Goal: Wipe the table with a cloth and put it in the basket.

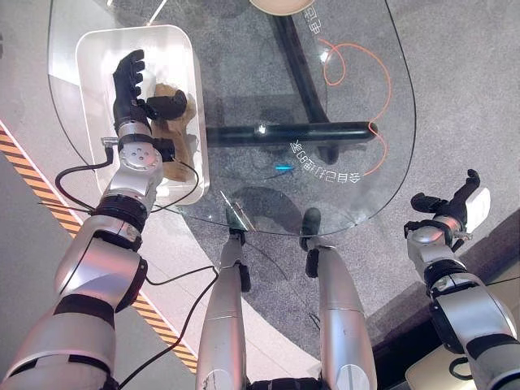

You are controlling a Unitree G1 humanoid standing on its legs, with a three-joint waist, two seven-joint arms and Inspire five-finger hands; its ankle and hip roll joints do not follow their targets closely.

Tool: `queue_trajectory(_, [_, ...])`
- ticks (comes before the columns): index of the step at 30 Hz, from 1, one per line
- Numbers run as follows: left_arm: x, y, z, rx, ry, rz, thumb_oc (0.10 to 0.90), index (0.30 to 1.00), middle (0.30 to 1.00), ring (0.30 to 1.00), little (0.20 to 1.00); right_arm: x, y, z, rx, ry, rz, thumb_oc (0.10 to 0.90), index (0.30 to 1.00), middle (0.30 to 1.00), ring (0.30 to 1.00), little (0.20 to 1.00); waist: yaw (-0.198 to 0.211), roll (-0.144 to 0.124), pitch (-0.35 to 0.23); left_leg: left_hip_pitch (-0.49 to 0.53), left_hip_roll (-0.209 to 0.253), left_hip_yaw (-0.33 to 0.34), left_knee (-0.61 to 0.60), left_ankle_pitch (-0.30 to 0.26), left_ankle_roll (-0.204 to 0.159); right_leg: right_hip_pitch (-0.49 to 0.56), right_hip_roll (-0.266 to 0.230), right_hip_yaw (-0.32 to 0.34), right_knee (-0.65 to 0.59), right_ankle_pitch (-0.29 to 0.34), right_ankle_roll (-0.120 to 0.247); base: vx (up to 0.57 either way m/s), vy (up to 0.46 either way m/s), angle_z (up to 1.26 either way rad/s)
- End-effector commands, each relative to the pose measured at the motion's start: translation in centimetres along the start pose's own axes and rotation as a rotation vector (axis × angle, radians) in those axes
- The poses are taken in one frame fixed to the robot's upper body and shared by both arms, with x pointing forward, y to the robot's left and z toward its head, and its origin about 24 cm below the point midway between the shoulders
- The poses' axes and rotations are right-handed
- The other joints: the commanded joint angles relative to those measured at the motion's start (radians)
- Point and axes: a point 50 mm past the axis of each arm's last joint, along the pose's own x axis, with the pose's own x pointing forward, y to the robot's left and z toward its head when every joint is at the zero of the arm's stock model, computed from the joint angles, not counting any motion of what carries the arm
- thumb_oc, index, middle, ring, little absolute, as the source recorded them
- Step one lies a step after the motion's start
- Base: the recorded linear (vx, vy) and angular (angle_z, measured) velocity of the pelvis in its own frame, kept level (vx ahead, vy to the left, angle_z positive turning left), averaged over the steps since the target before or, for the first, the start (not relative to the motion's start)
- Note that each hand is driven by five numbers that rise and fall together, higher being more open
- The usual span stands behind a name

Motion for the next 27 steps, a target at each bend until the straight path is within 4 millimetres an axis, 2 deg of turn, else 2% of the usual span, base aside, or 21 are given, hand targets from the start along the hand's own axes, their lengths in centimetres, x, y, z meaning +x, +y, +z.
queue_trajectory(1, [1.6,2.7,4.7,-0.095,-0.157,0.142,0.800,0.900,0.900,0.900,0.900,1.4,-2.7,-0.7,-0.029,-0.022,-0.096,0.800,0.900,0.900,0.900,0.900,0.000,-0.005,-0.027,0.003,-0.036,0.037,0.168,-0.193,0.019,0.049,0.076,0.042,-0.169,0.088,0.045,0.00,0.000,0.00])
queue_trajectory(8, [1.5,3.2,4.1,-0.114,-0.141,0.168,0.800,0.900,0.900,0.900,0.900,1.1,-2.5,-1.3,-0.027,-0.005,-0.091,0.800,0.900,0.900,0.900,0.900,0.003,-0.002,-0.027,0.032,-0.040,0.033,0.148,-0.188,0.021,0.072,0.077,0.046,-0.177,0.091,0.049,-0.01,-0.009,0.01])
queue_trajectory(14, [0.7,4.5,3.1,-0.186,-0.182,0.207,0.800,0.900,0.900,0.900,0.900,0.0,-2.1,-3.6,-0.028,0.047,-0.067,0.800,0.900,0.900,0.900,0.900,0.012,0.002,-0.027,0.125,-0.044,0.026,0.087,-0.176,0.018,0.160,0.072,0.056,-0.228,0.108,0.068,-0.03,-0.051,0.00])
queue_trajectory(21, [-0.7,6.4,1.1,-0.241,-0.218,0.201,0.800,0.900,0.900,0.900,0.900,-1.8,-2.5,-7.9,-0.054,0.149,-0.027,0.800,0.900,0.900,0.900,0.900,0.039,0.000,-0.040,0.319,-0.039,0.026,-0.015,-0.158,0.010,0.355,0.044,0.036,-0.316,0.118,0.090,-0.01,-0.071,0.00])
queue_trajectory(22, [-1.3,7.1,0.0,-0.232,-0.203,0.192,0.800,0.900,0.900,0.900,0.900,-2.2,-3.1,-9.5,-0.070,0.190,-0.019,0.800,0.900,0.900,0.900,0.900,0.048,-0.001,-0.081,0.362,-0.041,0.022,-0.054,-0.146,0.007,0.402,0.039,0.034,-0.351,0.128,0.094,0.05,-0.070,0.02])
queue_trajectory(24, [-1.7,7.5,-0.8,-0.226,-0.194,0.184,0.800,0.900,0.900,0.900,0.900,-2.6,-3.6,-10.7,-0.084,0.212,-0.014,0.800,0.900,0.900,0.900,0.900,0.053,-0.002,-0.106,0.395,-0.041,0.021,-0.079,-0.143,0.006,0.438,0.033,0.033,-0.374,0.130,0.097,0.06,-0.056,0.00])
queue_trajectory(25, [-2.4,8.0,-2.2,-0.220,-0.168,0.173,0.800,0.900,0.900,0.900,0.900,-3.1,-4.5,-12.3,-0.103,0.247,-0.015,0.800,0.900,0.900,0.900,0.900,0.060,-0.002,-0.142,0.439,-0.044,0.018,-0.114,-0.136,0.004,0.489,0.027,0.032,-0.407,0.134,0.100,0.09,-0.033,-0.01])
queue_trajectory(26, [-2.7,8.1,-2.6,-0.222,-0.161,0.171,0.800,0.900,0.900,0.900,0.900,-3.3,-4.8,-12.8,-0.106,0.257,-0.015,0.800,0.900,0.900,0.900,0.900,0.062,-0.002,-0.152,0.452,-0.045,0.017,-0.124,-0.134,0.003,0.504,0.025,0.032,-0.416,0.135,0.100,0.15,-0.055,-0.06])
queue_trajectory(27, [-3.7,8.4,-4.4,-0.214,-0.126,0.158,0.800,0.900,0.900,0.900,0.900,-4.1,-5.8,-14.6,-0.127,0.297,-0.014,0.800,0.900,0.900,0.900,0.900,0.070,-0.002,-0.192,0.502,-0.046,0.015,-0.161,-0.128,0.002,0.564,0.018,0.025,-0.453,0.138,0.102,0.15,-0.039,-0.03])
